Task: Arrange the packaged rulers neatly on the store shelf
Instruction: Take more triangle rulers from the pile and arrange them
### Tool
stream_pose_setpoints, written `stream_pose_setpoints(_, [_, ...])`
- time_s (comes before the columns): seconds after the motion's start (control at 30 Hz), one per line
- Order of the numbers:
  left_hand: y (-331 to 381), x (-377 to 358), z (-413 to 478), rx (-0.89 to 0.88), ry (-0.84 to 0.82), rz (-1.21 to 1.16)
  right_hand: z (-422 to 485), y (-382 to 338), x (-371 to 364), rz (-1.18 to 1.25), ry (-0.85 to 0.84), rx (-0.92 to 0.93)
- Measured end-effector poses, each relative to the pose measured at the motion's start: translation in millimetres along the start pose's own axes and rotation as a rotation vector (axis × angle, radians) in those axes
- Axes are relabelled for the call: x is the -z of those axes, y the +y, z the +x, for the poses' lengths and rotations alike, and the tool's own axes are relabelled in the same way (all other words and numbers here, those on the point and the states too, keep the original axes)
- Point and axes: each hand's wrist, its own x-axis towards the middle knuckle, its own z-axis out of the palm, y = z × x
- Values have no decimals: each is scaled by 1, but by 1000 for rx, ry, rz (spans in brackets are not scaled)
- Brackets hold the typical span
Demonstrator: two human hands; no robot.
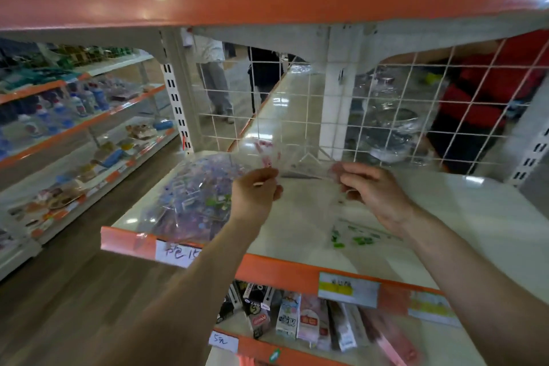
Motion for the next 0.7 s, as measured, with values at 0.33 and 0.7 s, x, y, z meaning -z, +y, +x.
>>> stream_pose_setpoints(0.33, [-30, -42, -33, -94, -56, 143, -22, 33, 39, -143, 109, 278])
stream_pose_setpoints(0.7, [-32, -43, -33, -122, -9, 206, -25, 53, 44, 17, 215, 177])
